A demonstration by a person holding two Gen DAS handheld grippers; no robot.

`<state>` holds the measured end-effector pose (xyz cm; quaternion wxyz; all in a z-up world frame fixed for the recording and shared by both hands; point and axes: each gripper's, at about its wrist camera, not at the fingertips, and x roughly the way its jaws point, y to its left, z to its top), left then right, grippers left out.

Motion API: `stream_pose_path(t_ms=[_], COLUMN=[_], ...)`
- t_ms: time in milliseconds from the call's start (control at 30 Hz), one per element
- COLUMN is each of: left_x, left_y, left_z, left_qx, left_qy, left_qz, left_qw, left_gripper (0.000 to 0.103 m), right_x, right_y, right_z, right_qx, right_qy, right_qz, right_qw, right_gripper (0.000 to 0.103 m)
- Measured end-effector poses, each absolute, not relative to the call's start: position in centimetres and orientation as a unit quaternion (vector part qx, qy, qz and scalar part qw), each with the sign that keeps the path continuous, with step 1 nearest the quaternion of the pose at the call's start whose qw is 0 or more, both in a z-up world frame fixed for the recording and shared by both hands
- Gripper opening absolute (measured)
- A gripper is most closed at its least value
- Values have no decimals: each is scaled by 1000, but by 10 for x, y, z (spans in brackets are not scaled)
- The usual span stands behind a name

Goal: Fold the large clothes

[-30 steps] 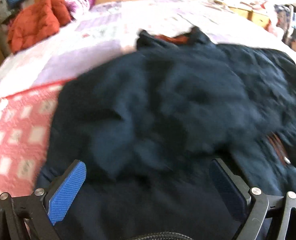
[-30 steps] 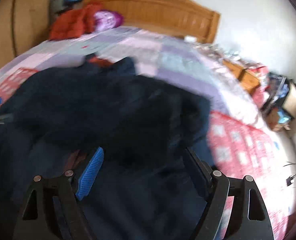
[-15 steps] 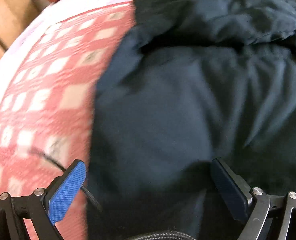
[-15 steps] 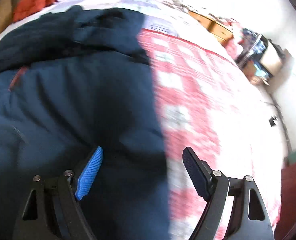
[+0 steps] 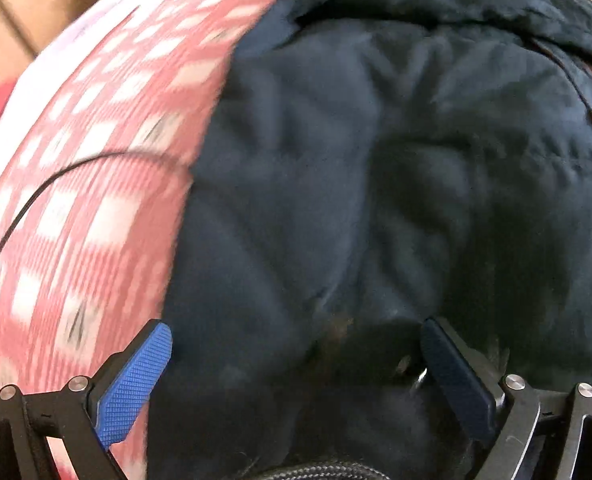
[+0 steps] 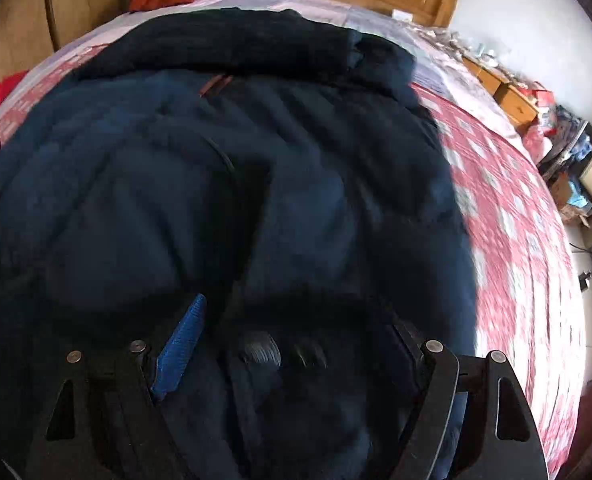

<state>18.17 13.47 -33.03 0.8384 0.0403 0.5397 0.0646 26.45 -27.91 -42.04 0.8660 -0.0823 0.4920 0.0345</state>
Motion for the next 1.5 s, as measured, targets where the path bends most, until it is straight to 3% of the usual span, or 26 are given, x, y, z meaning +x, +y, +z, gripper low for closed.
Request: stream_pose_path(t_ms=[67,333,567,867,1200,1500], left_x=[173,115,63,-5,-131,-208], left_y=[148,175,185,215,296,421], left_z=[-327,-326,-322,-294,-193,-60], left_qx=[49,55,53,56,31,-21], left_qy=[541,553,552,544,537,445], left_qz=[98,100,60,38,72,258], left_qw=[834,825,830,836,840,857], left_gripper=[103,103,103,103,102,102], right_x=[249,206,120,8,-124,-190], right_y=[-303,-301,-303,-295,-323,-433], right_z=[-421,-412,-406,-380,-270,-139], right_qx=[-45,-110,-65,-91,-75,-78], right_qy=[495,505,514,562,538,452], right_qz=[40,33,-9,-76,-185,-412], right_qw=[867,856,855,818,819,787], right_gripper=[84,84,84,84,84,84])
